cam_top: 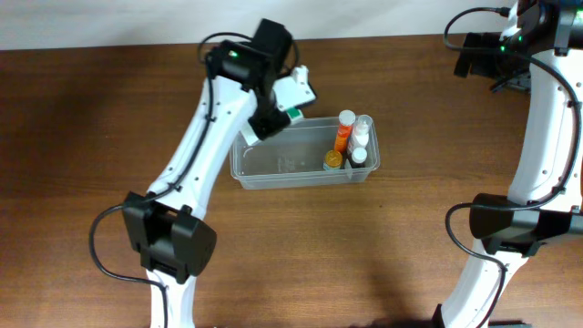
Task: Pack container
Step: 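Lift the Panadol box and carry it right over the container, then lower the Panadol box flat into the container's left side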
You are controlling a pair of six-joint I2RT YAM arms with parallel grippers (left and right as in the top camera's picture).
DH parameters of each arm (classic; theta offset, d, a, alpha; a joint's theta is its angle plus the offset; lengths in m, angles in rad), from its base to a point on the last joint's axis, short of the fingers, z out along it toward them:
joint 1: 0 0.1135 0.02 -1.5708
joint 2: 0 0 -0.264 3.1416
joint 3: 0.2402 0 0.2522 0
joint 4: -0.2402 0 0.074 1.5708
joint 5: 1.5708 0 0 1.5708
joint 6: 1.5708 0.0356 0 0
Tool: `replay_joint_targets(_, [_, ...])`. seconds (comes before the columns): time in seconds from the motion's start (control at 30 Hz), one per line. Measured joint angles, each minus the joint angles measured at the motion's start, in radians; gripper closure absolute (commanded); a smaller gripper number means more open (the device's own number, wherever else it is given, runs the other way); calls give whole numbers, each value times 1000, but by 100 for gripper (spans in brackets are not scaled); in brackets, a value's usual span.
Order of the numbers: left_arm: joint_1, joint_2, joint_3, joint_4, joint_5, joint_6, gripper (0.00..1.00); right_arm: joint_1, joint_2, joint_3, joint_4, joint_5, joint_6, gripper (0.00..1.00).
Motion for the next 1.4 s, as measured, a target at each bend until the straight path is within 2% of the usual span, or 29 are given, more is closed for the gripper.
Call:
replay_joint_targets(0.07, [-11, 0, 0, 15, 1, 26, 50, 0, 0, 0, 0, 0, 0, 2])
replay_joint_targets(0.17, [-12, 0, -2, 49, 4, 47, 48, 0, 0, 0, 0, 0, 0, 2])
replay_joint_targets(0.63, [-10, 0, -36, 120, 12, 129, 48, 0, 0, 0, 0, 0, -1, 2])
replay_joint_targets(0.87, [-10, 0, -37, 108, 15, 124, 48, 0, 0, 0, 0, 0, 0, 2])
replay_joint_targets(0.97, [-10, 0, -37, 95, 15, 31, 48, 0, 0, 0, 0, 0, 0, 2])
replay_joint_targets(1.17, [-10, 0, -46, 78, 49, -293, 48, 0, 0, 0, 0, 0, 0, 2])
replay_joint_targets(1.4, [-10, 0, -199, 175, 48, -664, 43, 0, 0, 0, 0, 0, 0, 2])
